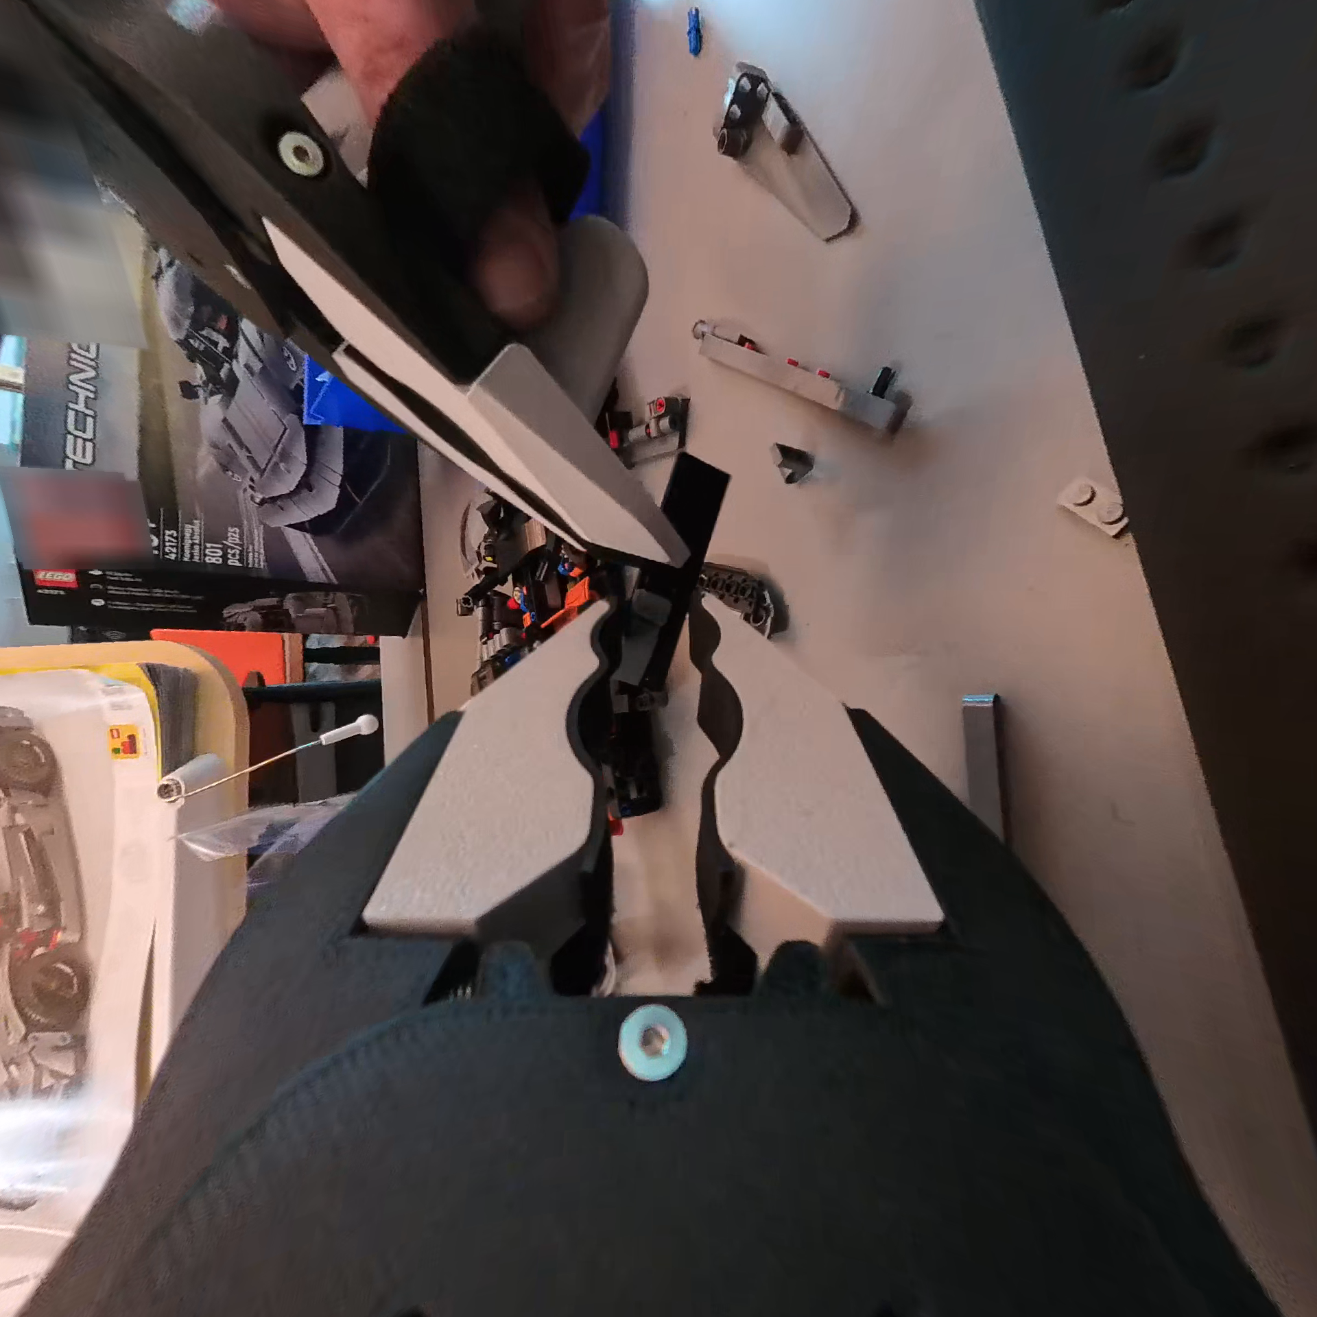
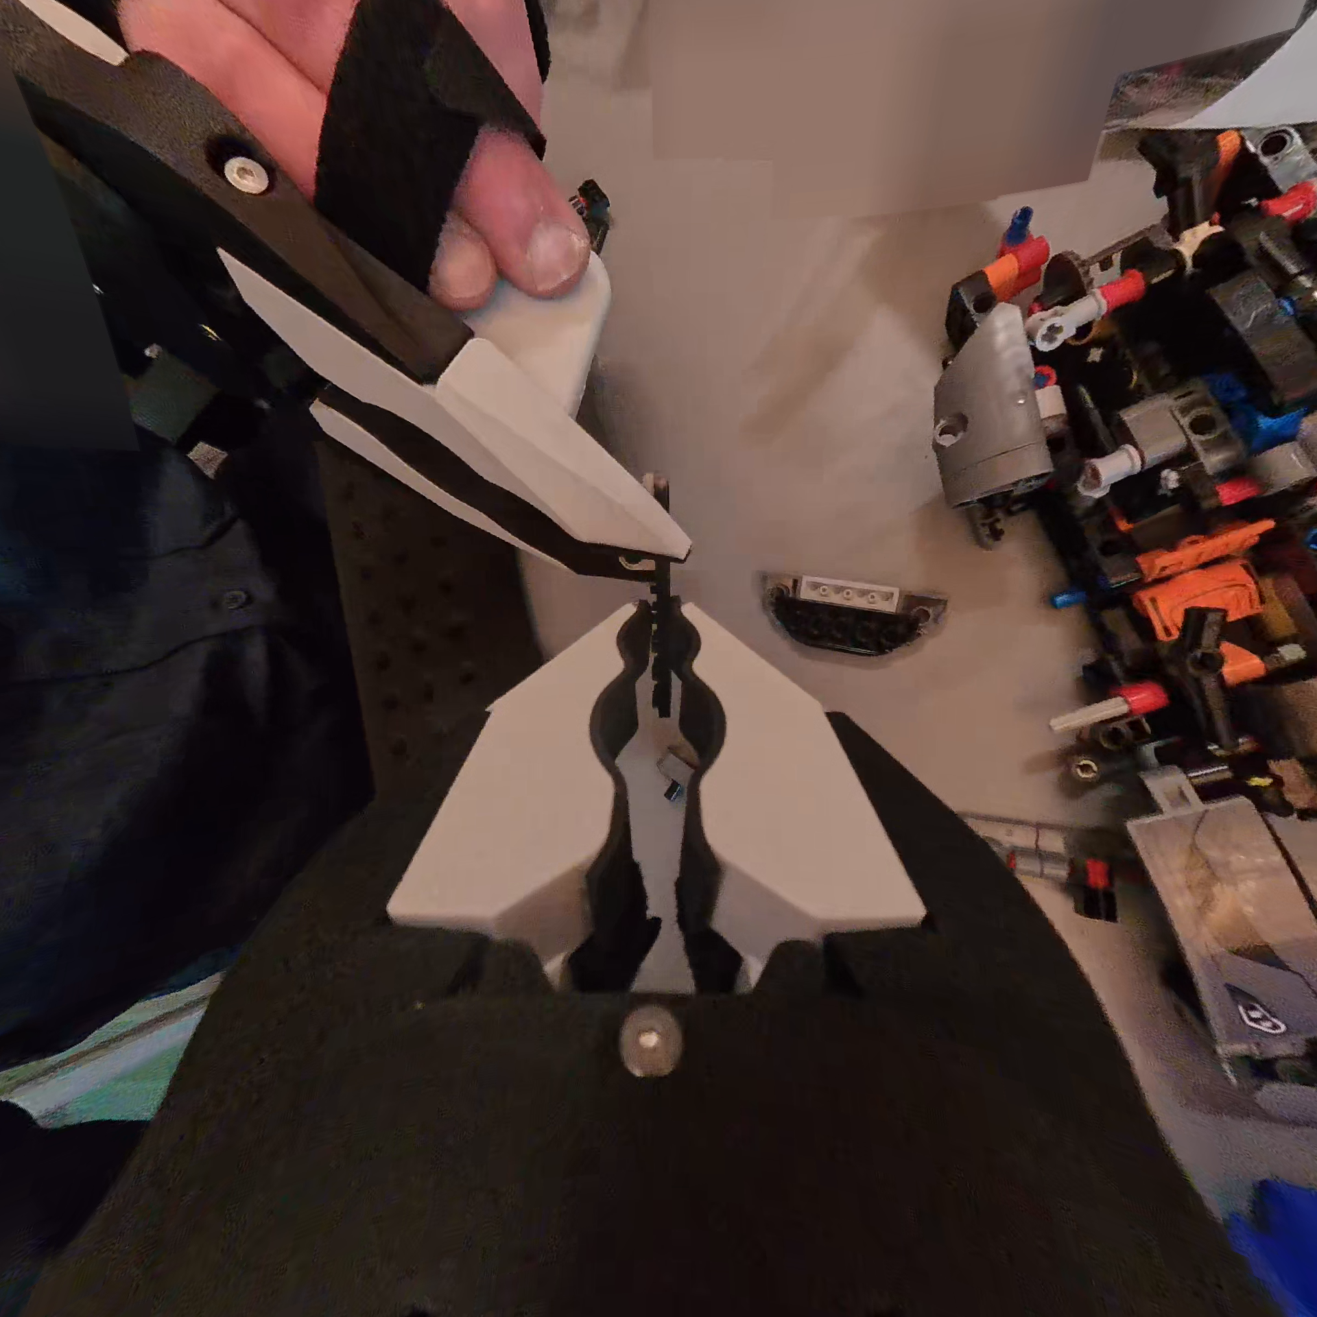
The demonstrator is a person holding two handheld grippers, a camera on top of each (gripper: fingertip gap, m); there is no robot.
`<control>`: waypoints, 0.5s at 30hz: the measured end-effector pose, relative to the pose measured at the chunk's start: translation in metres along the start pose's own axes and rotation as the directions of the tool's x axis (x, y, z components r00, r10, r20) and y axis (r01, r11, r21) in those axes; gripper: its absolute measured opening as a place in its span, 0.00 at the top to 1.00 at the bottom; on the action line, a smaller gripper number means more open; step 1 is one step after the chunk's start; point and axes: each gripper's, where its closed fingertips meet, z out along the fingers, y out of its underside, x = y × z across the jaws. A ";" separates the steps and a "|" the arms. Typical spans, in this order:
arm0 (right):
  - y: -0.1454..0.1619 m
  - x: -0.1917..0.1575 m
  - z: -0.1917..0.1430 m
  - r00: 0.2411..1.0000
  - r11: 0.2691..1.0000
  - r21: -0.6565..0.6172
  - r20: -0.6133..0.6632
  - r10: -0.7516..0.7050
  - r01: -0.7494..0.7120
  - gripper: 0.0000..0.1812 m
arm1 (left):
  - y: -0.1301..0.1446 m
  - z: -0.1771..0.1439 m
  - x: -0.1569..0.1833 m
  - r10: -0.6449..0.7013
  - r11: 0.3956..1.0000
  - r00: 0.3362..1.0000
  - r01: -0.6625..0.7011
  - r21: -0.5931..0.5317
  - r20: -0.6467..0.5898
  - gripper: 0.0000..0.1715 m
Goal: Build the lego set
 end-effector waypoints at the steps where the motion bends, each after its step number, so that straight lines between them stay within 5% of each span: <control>1: 0.001 0.002 0.001 1.000 1.000 -0.006 -0.012 -0.008 0.008 0.99 | 0.001 0.001 0.001 -0.001 1.000 1.000 0.001 -0.008 -0.006 0.92; 15: 0.023 0.022 0.034 0.949 0.976 -0.146 -0.249 -0.192 0.159 0.99 | 0.019 0.022 0.037 -0.232 0.971 0.947 0.214 -0.105 -0.220 0.94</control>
